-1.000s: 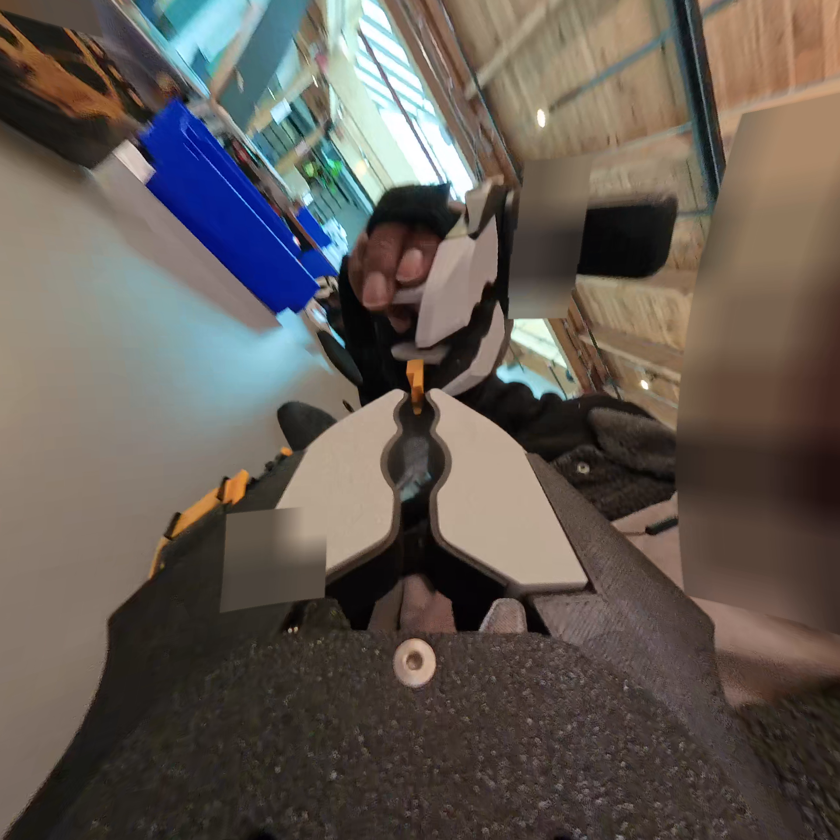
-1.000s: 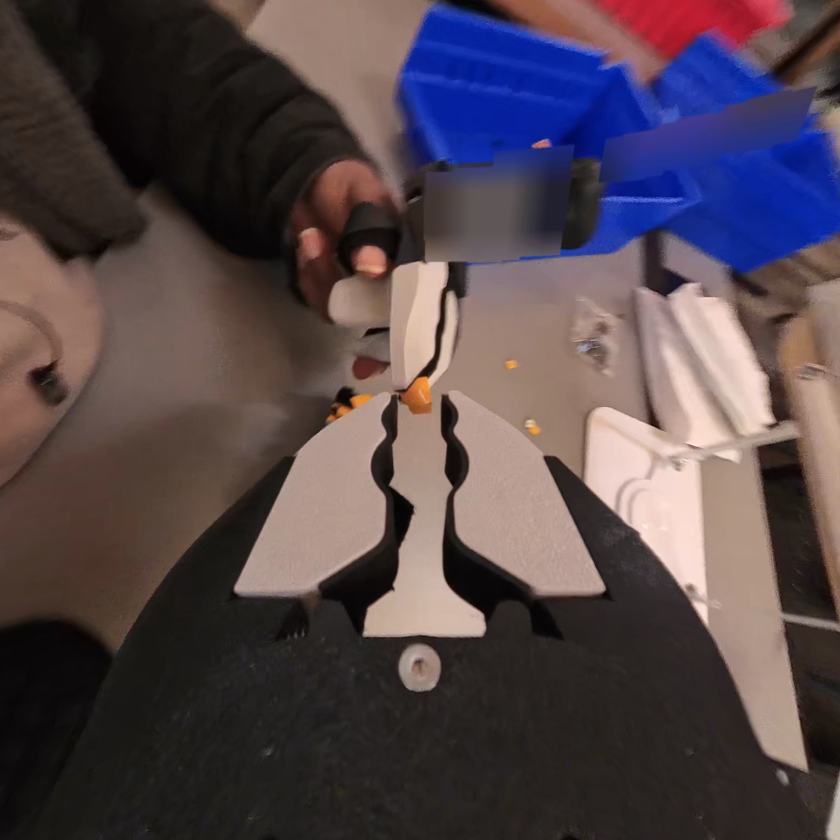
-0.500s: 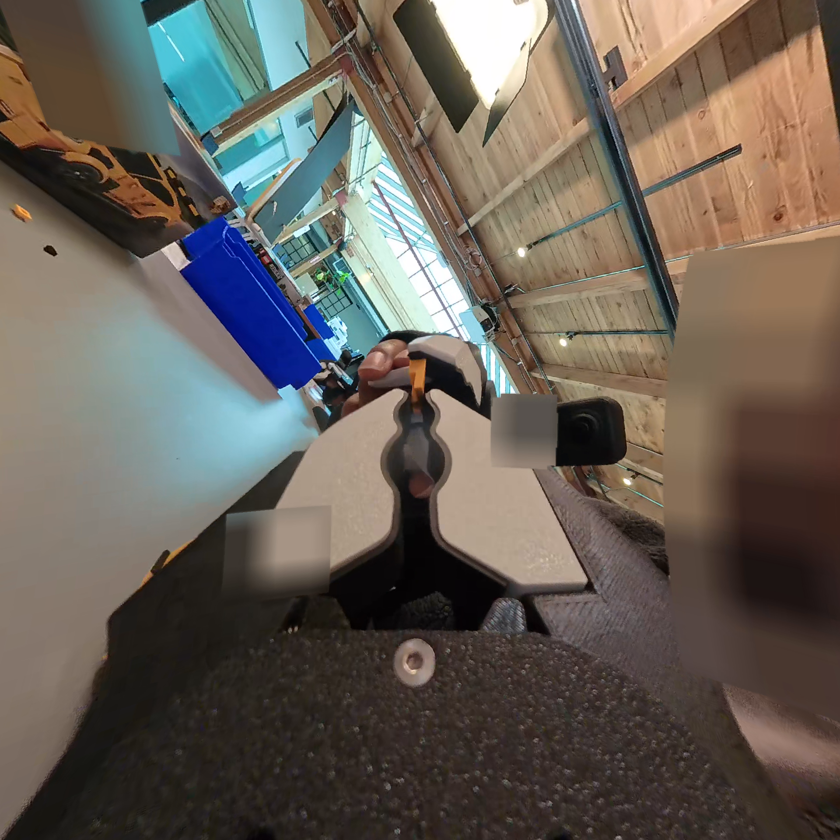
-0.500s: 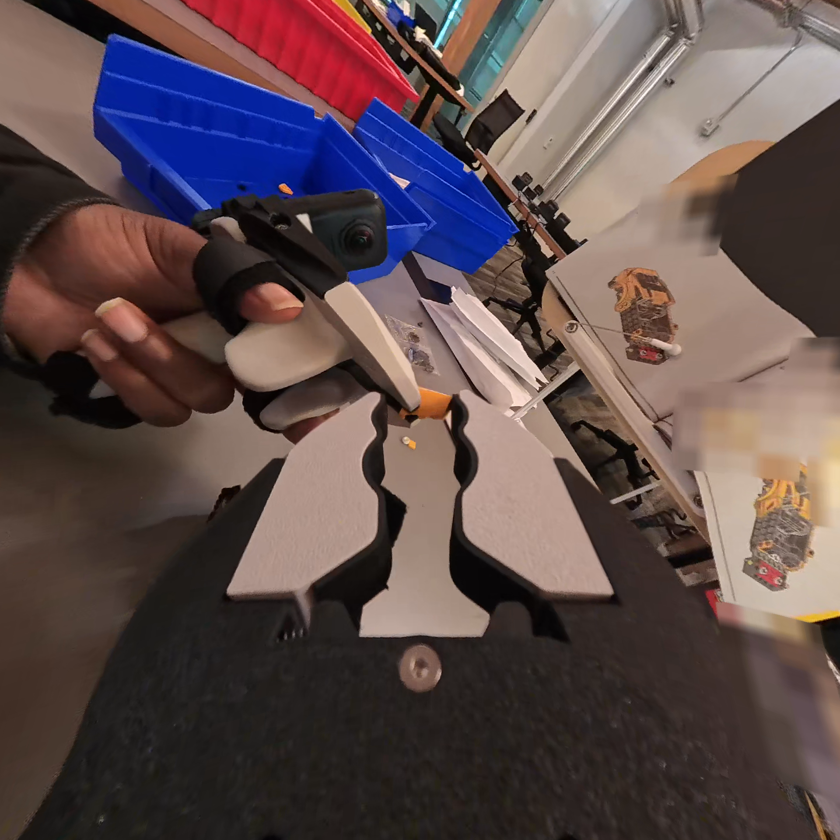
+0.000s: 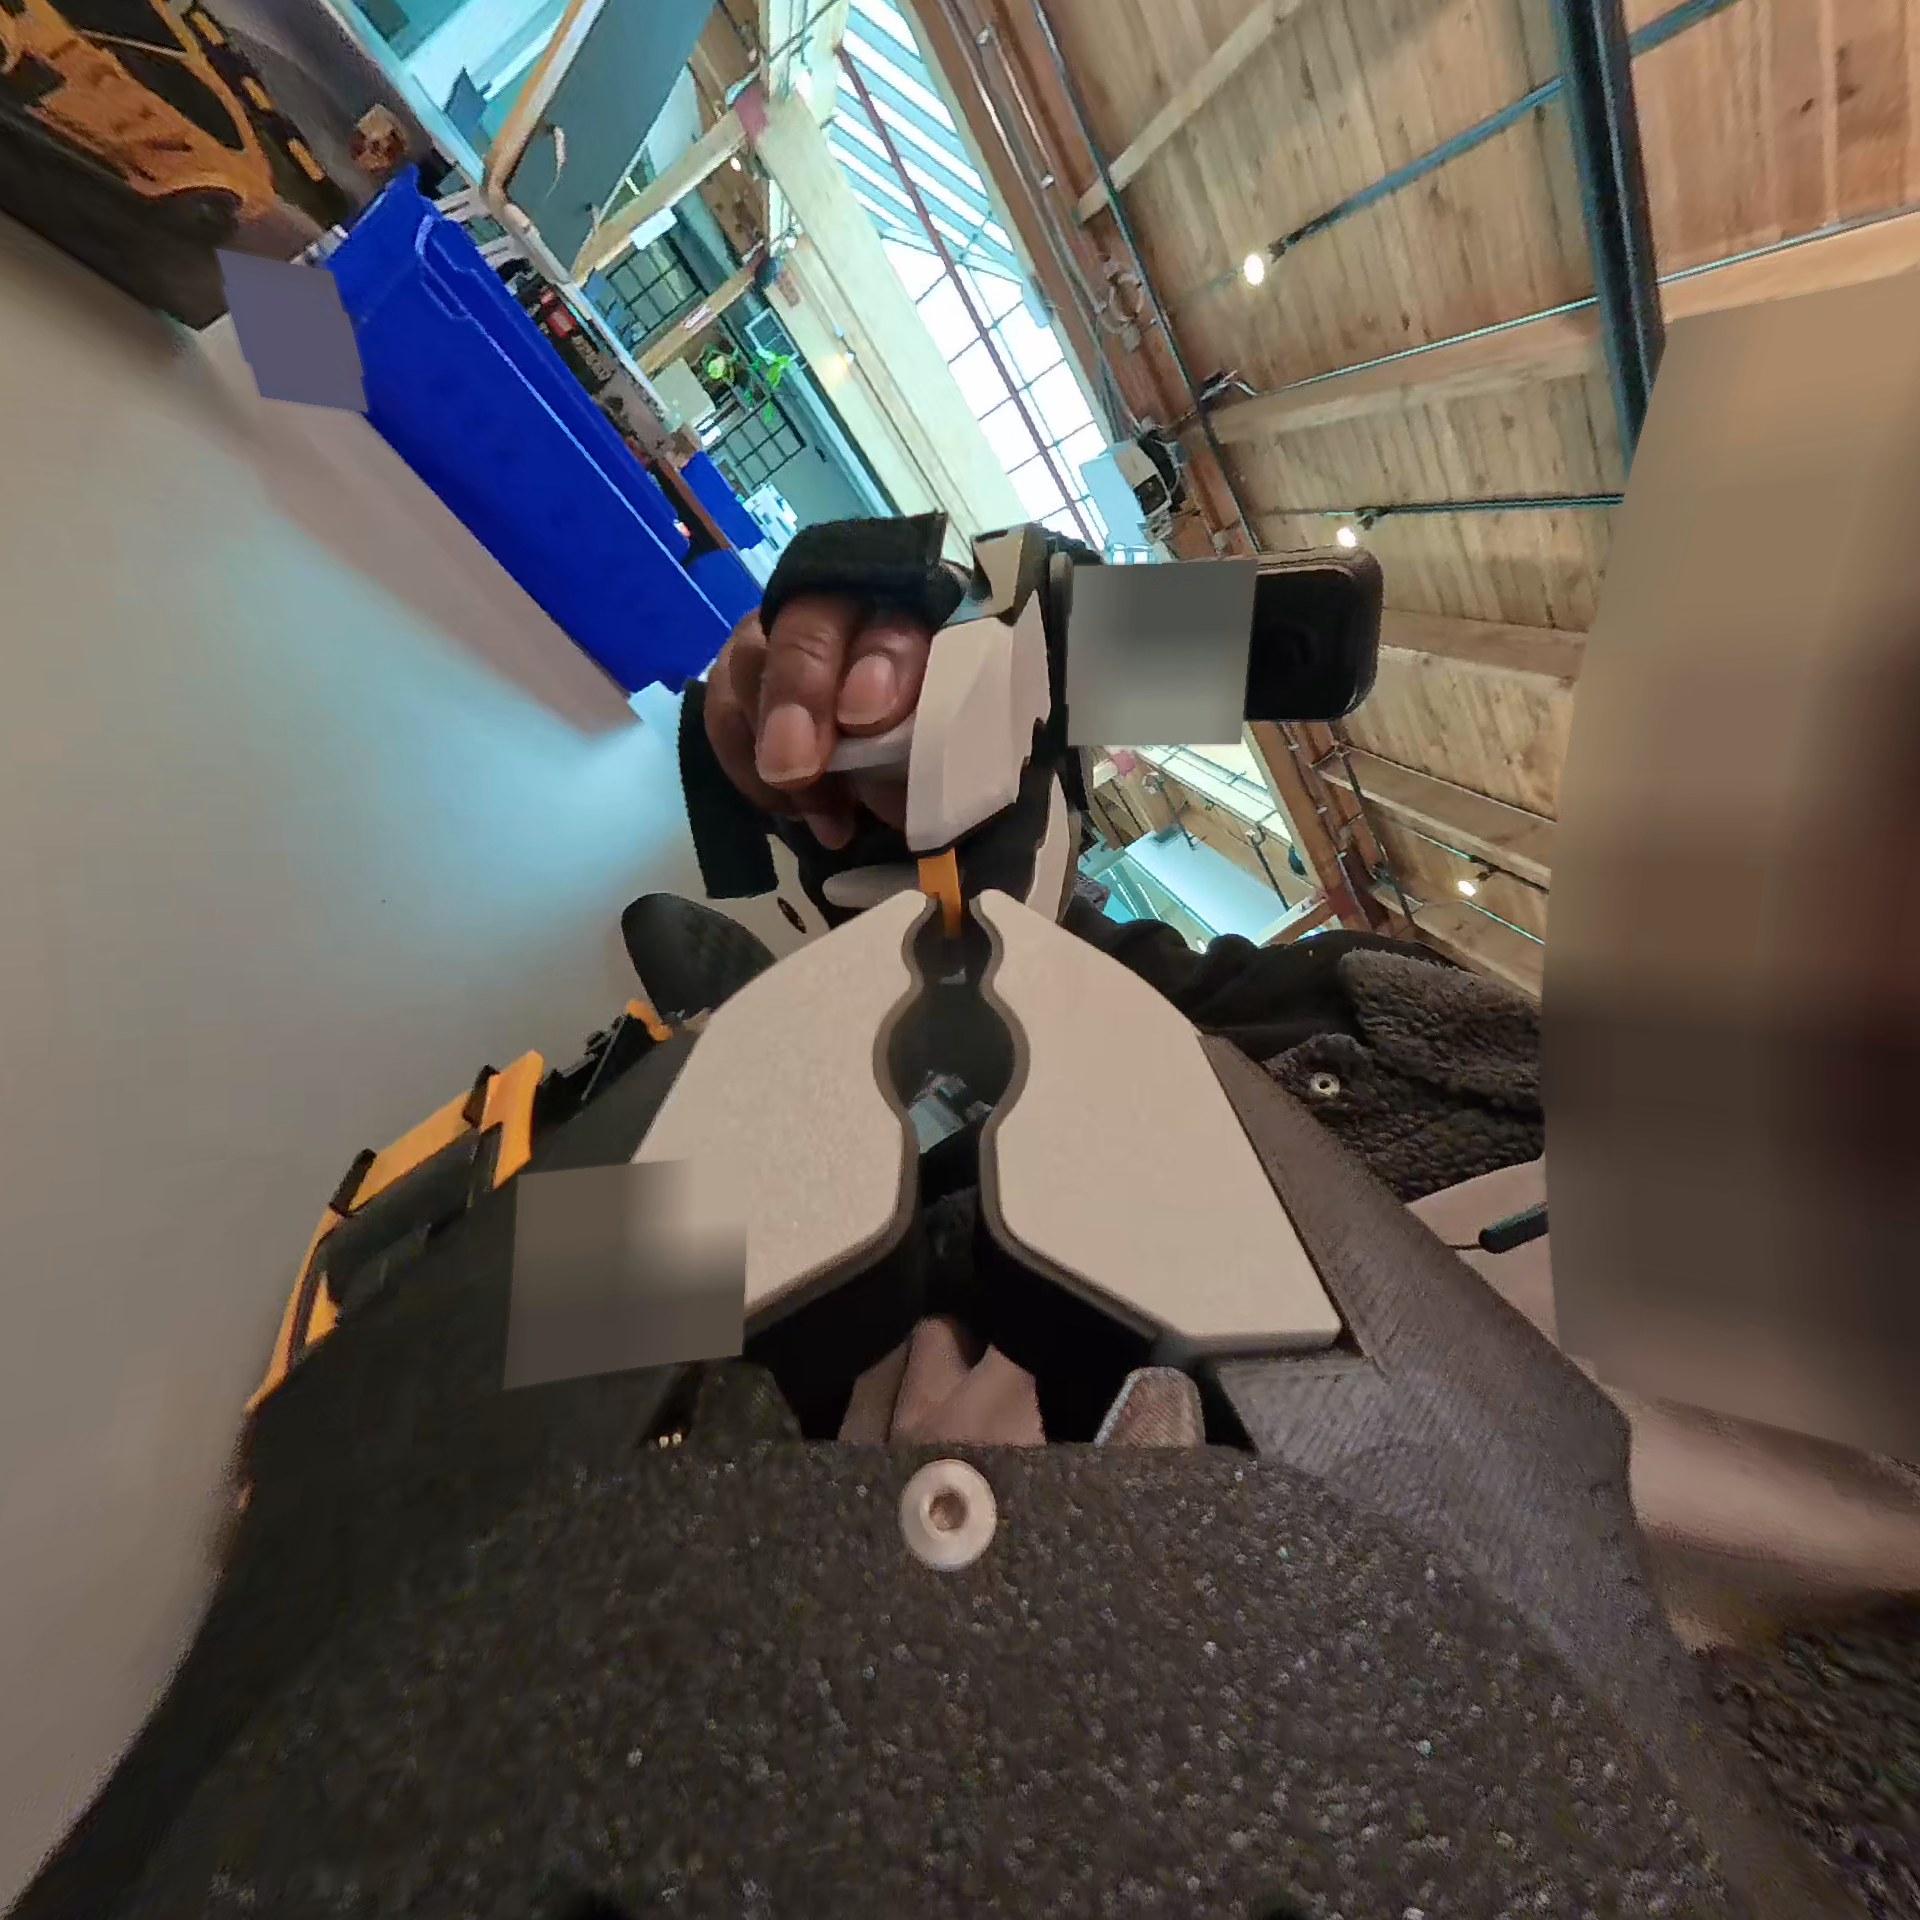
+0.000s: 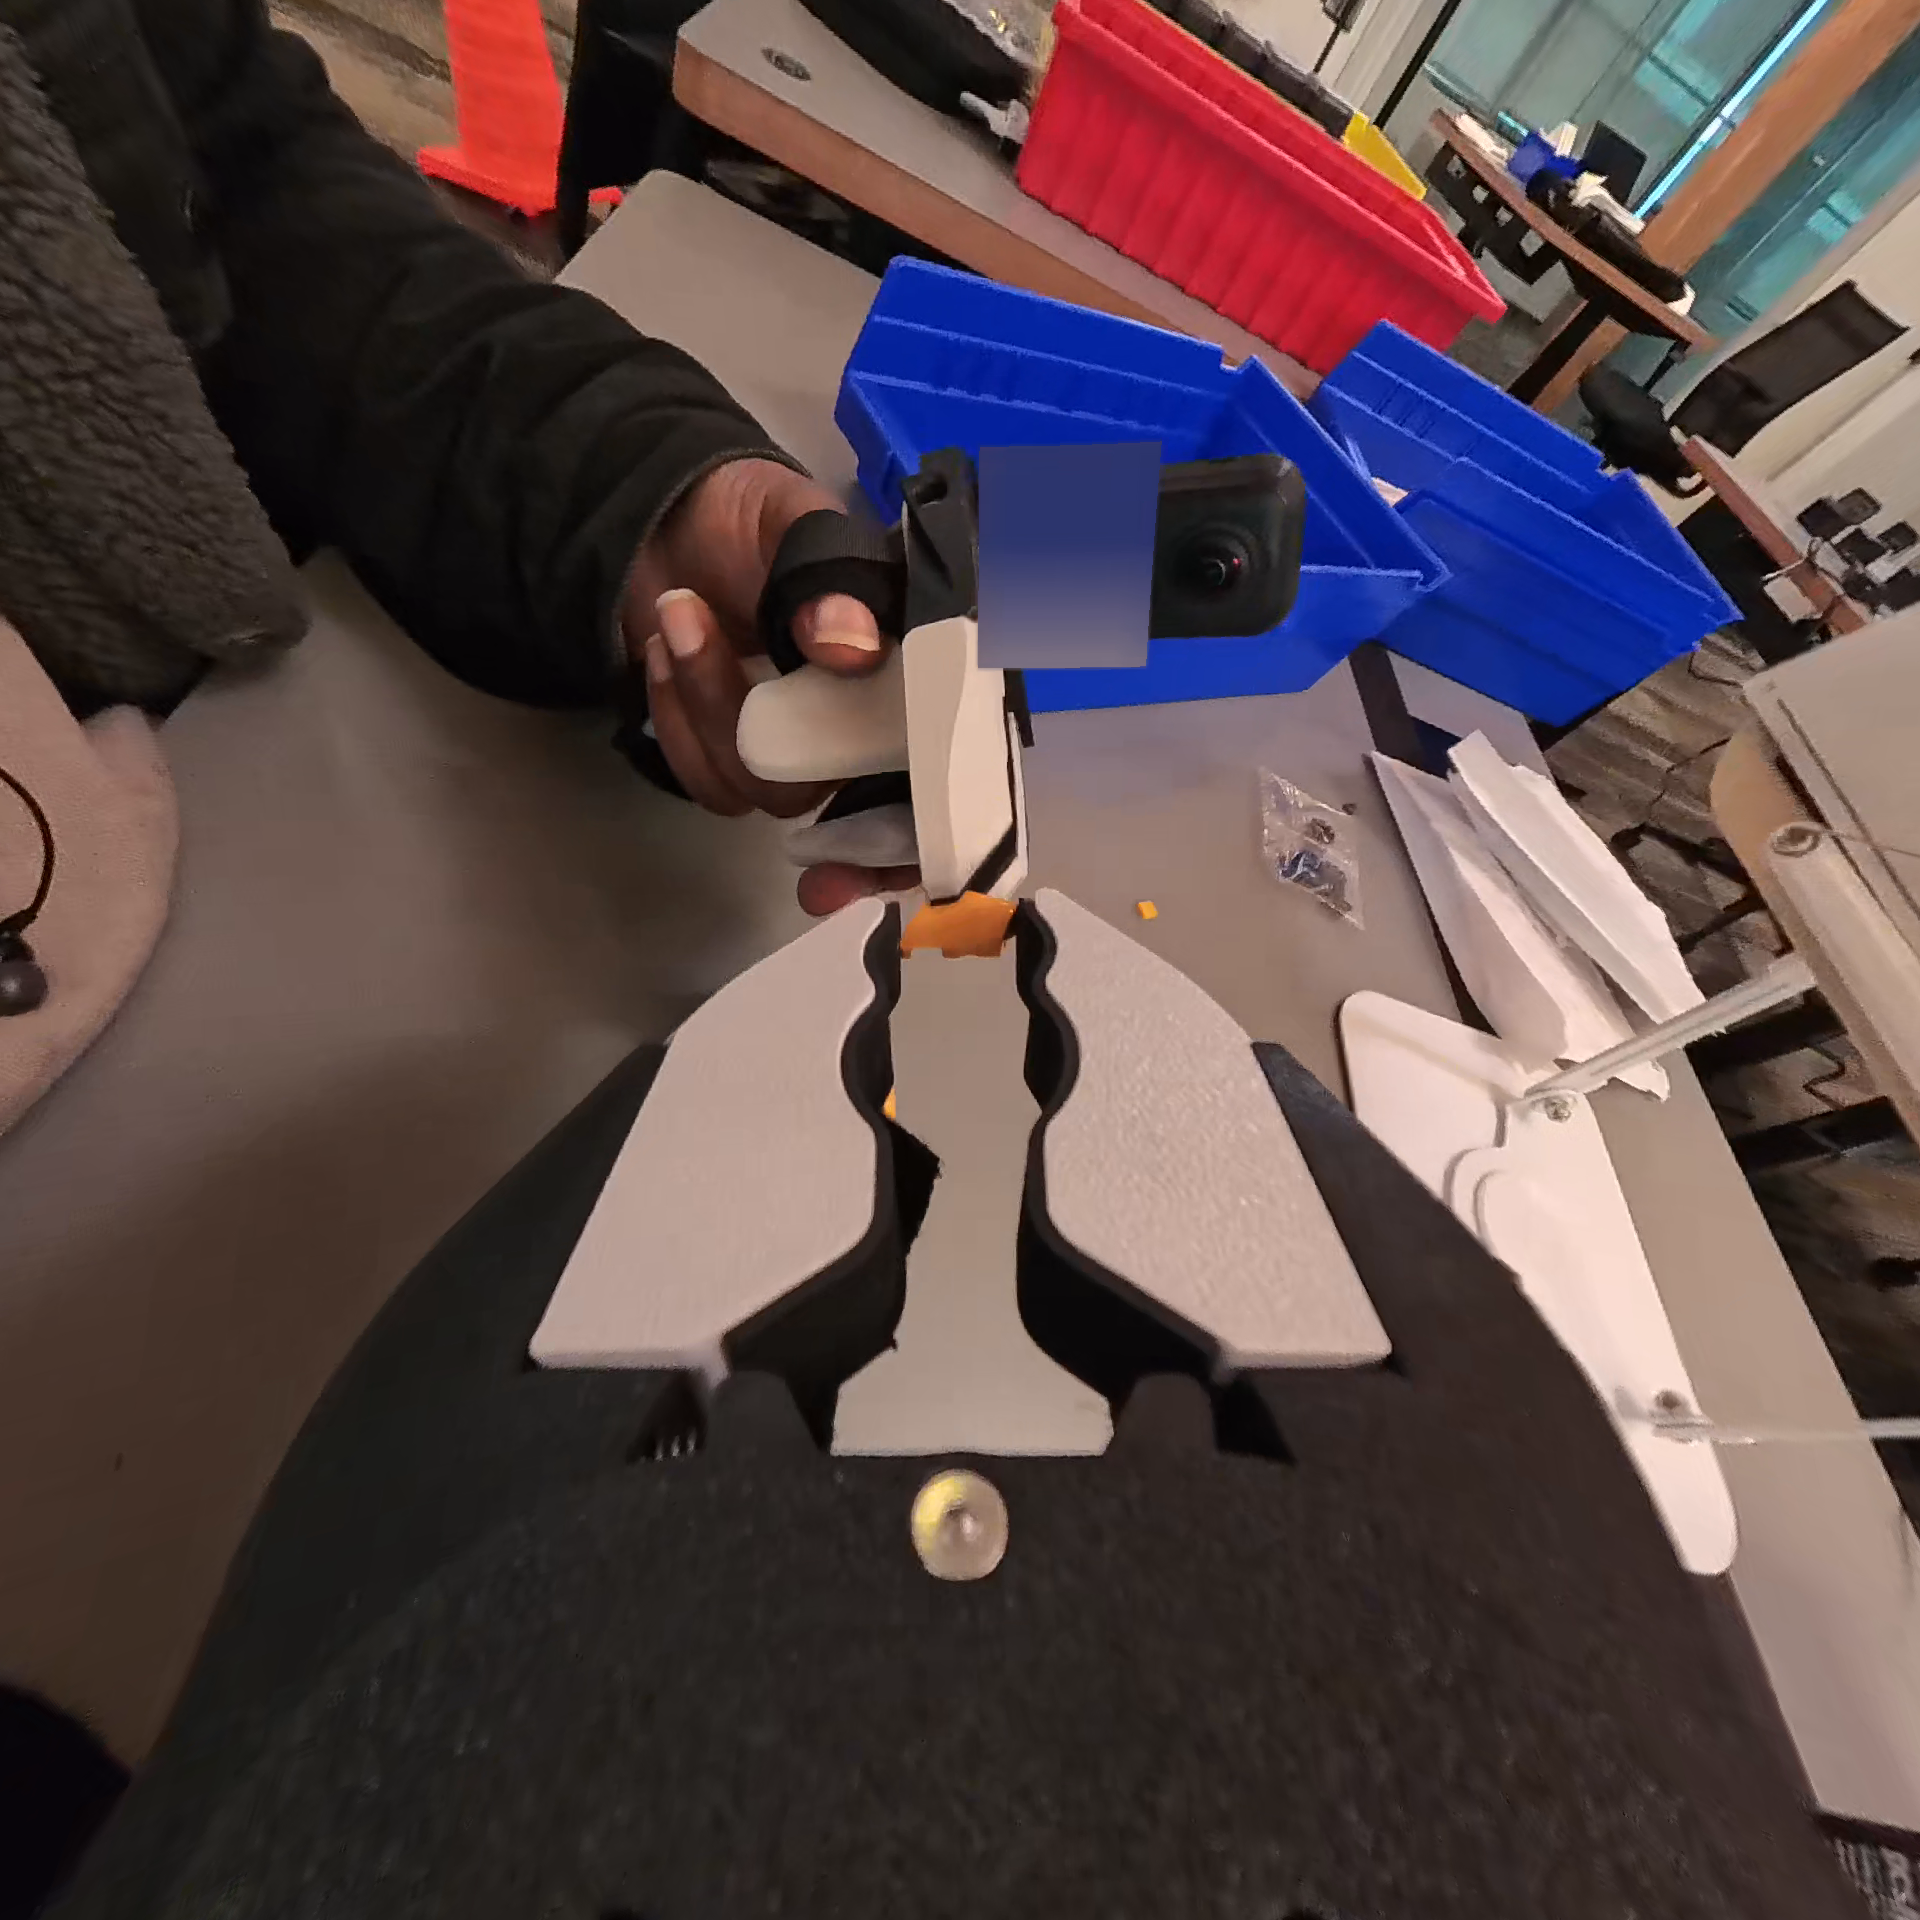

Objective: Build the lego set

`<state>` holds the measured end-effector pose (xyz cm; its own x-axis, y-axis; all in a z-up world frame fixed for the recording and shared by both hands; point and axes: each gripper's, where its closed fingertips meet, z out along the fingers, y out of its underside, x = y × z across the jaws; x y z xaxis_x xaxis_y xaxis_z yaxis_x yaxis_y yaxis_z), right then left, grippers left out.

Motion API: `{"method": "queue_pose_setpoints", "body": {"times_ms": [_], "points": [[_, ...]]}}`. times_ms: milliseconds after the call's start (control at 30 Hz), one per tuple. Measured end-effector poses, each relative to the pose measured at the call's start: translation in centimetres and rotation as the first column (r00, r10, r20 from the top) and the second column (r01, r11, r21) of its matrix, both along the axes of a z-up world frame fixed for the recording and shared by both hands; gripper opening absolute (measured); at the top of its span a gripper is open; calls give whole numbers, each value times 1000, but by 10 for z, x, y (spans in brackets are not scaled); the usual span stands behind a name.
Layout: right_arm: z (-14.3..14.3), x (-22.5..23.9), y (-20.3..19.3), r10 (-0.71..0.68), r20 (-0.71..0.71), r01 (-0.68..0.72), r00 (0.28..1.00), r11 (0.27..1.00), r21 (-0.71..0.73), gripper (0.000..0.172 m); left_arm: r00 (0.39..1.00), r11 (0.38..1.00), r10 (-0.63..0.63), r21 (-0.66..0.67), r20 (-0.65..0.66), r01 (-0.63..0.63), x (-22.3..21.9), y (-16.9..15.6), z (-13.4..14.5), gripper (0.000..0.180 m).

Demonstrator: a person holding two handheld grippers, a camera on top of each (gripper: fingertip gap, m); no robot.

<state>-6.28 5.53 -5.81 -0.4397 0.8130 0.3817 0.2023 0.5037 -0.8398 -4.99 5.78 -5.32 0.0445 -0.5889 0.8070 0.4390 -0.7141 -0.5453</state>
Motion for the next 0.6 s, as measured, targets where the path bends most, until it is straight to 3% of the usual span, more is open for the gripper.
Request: {"method": "queue_pose_setpoints", "body": {"times_ms": [300,600], "points": [[-15,-6,22,-235,53,230,971,969,87,21,983,982,170,-74,-63,-175,-15,20,-17,3],[-22,-11,24,-248,110,229,963,960,159,16,979,977,182,-97,-88,-191,-12,21,-23,3]]}}
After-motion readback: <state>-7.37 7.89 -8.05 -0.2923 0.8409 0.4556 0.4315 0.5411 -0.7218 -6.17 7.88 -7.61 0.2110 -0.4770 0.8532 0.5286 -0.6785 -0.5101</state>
